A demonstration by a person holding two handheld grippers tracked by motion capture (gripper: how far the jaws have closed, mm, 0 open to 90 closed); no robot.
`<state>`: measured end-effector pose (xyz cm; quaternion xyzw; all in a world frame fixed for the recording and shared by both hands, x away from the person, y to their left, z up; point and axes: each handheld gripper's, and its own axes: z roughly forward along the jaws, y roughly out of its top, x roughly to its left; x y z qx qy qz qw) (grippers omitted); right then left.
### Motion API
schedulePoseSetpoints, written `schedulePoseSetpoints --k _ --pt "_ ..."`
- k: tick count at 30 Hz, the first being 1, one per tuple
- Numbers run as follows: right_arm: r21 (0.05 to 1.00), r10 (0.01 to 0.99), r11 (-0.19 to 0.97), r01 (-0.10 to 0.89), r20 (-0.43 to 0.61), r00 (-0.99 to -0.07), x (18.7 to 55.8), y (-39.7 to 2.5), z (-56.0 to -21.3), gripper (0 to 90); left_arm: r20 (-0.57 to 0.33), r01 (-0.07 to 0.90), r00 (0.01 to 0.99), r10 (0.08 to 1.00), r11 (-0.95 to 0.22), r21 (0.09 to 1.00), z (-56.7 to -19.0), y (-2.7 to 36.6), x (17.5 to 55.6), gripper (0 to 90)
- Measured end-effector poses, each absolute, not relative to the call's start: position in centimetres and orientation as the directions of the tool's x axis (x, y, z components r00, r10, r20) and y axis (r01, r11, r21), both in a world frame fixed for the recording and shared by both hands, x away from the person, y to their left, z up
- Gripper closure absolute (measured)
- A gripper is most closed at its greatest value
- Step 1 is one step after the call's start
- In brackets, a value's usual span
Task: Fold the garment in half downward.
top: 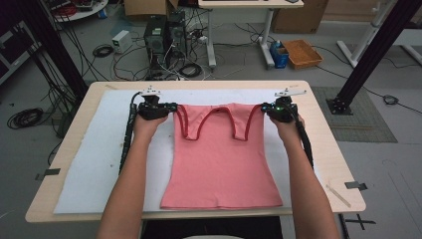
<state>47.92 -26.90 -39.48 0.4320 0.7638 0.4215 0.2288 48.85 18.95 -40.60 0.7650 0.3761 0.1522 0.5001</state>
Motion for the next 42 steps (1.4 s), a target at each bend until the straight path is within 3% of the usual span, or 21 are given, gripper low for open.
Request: schedulePoseSetpoints --k 12,30,42 --pt "0.861 0.820 0.253 0.442 0.051 -0.570 45.5 -27.7 -39.6 84.4 -0.152 0.386 0.710 0.687 -0.199 0.901 -40.8 19.5 46.2 82.6" --pt "0.919 0.742 0.240 0.312 0.033 -0.670 39.5 -28.9 -38.2 84.2 -0.101 0.266 0.793 0.600 -0.192 0.945 -39.2 20.4 40.4 82.4" --pt "0.927 0.694 0.262 0.267 0.011 -0.720 34.7 -30.0 -39.6 83.8 -0.100 0.261 0.825 0.556 -0.219 0.940 -40.9 21.3 35.8 82.2"
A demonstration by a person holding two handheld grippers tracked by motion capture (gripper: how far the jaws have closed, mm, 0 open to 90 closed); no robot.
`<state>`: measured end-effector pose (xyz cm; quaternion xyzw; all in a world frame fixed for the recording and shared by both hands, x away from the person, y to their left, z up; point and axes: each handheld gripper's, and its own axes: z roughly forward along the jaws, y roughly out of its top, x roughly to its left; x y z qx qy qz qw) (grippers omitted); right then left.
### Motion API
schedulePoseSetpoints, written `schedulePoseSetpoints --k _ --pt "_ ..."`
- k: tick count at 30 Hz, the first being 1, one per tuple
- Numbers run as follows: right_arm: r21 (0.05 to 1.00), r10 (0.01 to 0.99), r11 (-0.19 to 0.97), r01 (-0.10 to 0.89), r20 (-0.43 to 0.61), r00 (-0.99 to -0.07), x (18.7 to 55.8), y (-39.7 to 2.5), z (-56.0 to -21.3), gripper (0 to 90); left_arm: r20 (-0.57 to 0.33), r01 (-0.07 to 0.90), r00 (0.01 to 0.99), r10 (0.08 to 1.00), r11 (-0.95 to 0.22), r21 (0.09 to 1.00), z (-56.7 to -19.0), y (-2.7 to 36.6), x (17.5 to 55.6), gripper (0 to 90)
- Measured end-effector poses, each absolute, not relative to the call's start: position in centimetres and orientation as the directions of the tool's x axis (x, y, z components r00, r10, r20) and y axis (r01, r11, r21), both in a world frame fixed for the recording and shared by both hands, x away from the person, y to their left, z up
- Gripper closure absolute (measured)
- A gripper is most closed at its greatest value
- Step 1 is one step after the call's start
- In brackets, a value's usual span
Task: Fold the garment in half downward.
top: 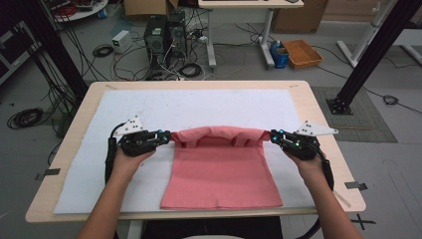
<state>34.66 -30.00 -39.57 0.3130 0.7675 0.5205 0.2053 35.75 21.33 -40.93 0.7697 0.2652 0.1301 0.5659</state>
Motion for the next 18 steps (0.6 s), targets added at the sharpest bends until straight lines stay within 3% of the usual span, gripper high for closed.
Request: schedulePoseSetpoints --k 12,15,18 --pt "0.883 0.637 0.378 0.277 -0.031 -0.770 28.5 -30.2 -42.9 77.7 -0.066 0.278 0.856 0.513 -0.348 0.895 -44.0 20.7 30.6 78.0" --pt "0.879 0.648 0.360 0.313 0.005 -0.761 27.2 -30.7 -43.4 66.0 -0.090 0.319 0.830 0.550 -0.336 0.886 -44.4 21.0 29.8 55.4" --pt "0.874 0.661 0.353 0.335 0.021 -0.750 27.0 -31.2 -43.5 59.9 -0.122 0.351 0.815 0.567 -0.314 0.882 -44.6 21.5 29.4 43.2"
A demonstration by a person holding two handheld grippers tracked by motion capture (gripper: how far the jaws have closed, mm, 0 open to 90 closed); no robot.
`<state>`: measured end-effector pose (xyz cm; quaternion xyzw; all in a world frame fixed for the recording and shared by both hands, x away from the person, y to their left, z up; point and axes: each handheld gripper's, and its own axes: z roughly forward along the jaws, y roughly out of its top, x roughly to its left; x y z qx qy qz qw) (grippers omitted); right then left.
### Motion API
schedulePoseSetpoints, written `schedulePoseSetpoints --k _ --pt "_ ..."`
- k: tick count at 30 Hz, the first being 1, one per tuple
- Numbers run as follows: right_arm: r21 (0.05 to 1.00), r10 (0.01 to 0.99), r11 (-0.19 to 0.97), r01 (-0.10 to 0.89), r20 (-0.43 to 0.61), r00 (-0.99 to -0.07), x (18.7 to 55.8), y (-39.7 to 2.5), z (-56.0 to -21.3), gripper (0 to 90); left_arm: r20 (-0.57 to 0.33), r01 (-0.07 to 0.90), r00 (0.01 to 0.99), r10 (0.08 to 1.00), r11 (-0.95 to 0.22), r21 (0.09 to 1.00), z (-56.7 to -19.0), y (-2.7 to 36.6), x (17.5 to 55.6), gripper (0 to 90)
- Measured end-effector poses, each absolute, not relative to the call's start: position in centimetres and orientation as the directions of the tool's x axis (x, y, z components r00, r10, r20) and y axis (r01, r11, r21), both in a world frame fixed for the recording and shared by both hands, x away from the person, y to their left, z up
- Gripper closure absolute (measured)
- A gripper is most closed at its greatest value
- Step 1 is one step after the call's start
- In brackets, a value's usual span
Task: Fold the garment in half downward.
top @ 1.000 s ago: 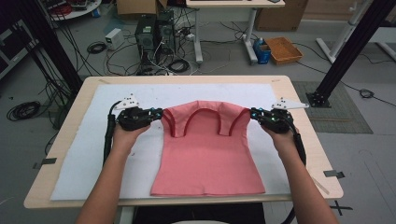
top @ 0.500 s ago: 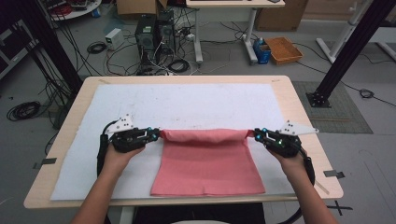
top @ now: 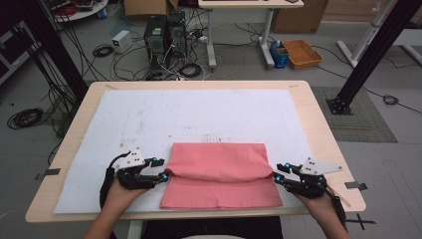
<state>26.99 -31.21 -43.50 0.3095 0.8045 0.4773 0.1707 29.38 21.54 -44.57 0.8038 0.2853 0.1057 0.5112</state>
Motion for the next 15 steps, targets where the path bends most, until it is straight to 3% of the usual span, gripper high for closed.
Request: schedulePoseSetpoints --k 5,9,15 --pt "0.870 0.684 0.319 0.376 0.064 -0.727 27.5 -31.3 -43.5 52.3 -0.179 0.390 0.797 0.577 -0.265 0.882 -44.5 22.0 29.4 33.6" --pt "0.850 0.692 0.333 0.408 0.074 -0.718 28.0 -30.9 -44.0 51.7 -0.218 0.424 0.794 0.567 -0.261 0.867 -44.6 21.5 30.3 31.3" --pt "0.816 0.692 0.360 0.453 0.093 -0.716 28.9 -30.3 -44.8 51.3 -0.205 0.452 0.785 0.584 -0.315 0.834 -44.9 20.2 31.1 30.5"
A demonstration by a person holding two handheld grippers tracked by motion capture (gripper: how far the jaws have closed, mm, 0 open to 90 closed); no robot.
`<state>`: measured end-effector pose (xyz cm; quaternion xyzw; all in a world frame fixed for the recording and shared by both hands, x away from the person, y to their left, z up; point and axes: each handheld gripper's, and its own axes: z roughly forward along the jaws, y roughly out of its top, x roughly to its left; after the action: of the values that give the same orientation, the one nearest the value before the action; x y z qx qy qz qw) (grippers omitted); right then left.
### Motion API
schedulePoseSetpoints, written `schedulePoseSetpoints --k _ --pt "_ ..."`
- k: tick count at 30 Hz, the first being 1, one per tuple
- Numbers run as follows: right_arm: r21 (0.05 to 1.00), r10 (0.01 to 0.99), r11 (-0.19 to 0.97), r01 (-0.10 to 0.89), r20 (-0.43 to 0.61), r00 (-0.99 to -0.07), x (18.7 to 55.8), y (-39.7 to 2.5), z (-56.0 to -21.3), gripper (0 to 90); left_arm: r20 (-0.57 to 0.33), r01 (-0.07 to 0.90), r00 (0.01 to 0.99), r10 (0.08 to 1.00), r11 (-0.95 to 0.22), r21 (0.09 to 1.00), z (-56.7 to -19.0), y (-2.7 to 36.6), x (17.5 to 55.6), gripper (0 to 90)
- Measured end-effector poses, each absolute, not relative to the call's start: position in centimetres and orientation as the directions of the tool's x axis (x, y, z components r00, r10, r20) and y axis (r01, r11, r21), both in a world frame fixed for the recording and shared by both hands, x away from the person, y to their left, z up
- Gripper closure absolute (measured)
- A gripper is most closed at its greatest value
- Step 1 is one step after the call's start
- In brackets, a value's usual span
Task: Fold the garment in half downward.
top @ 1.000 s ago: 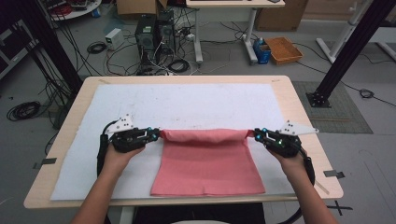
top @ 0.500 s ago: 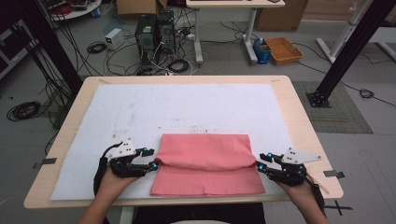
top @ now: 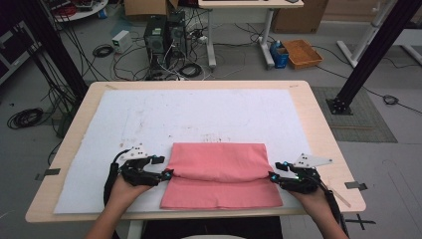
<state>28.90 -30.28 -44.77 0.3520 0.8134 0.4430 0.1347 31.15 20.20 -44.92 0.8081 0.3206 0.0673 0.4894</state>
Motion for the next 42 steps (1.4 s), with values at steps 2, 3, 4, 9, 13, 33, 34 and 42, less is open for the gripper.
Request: schedulePoseSetpoints --k 2,3,4,9,13,33,34,42 --pt "0.799 0.692 0.372 0.472 0.101 -0.715 29.1 -30.2 -45.0 53.6 -0.191 0.452 0.791 0.581 -0.346 0.822 -45.1 19.8 31.0 34.4" --pt "0.796 0.685 0.378 0.472 0.102 -0.721 29.1 -30.1 -45.0 57.3 -0.179 0.443 0.798 0.575 -0.359 0.822 -45.1 19.7 30.9 38.8" --pt "0.797 0.682 0.382 0.468 0.099 -0.724 29.1 -30.1 -44.9 61.5 -0.171 0.441 0.800 0.575 -0.371 0.817 -45.0 19.7 30.8 42.8" --pt "0.795 0.664 0.422 0.437 0.058 -0.746 28.7 -29.8 -44.9 81.5 -0.125 0.412 0.815 0.565 -0.413 0.812 -45.0 19.8 30.3 65.6" --pt "0.799 0.661 0.427 0.423 0.044 -0.749 28.5 -29.9 -44.9 85.9 -0.108 0.386 0.825 0.555 -0.415 0.824 -44.8 20.0 30.1 77.3" --pt "0.839 0.650 0.377 0.393 0.063 -0.757 25.1 -31.1 -42.4 87.2 -0.106 0.315 0.878 0.466 -0.398 0.862 -43.9 21.0 26.6 80.5" --pt "0.839 0.649 0.377 0.392 0.062 -0.758 24.7 -31.2 -42.3 87.2 -0.107 0.315 0.880 0.463 -0.399 0.861 -43.9 21.0 26.3 80.5" --pt "0.835 0.647 0.385 0.392 0.059 -0.760 21.7 -31.7 -42.4 87.2 -0.104 0.311 0.890 0.443 -0.427 0.849 -44.6 21.0 24.2 80.4"
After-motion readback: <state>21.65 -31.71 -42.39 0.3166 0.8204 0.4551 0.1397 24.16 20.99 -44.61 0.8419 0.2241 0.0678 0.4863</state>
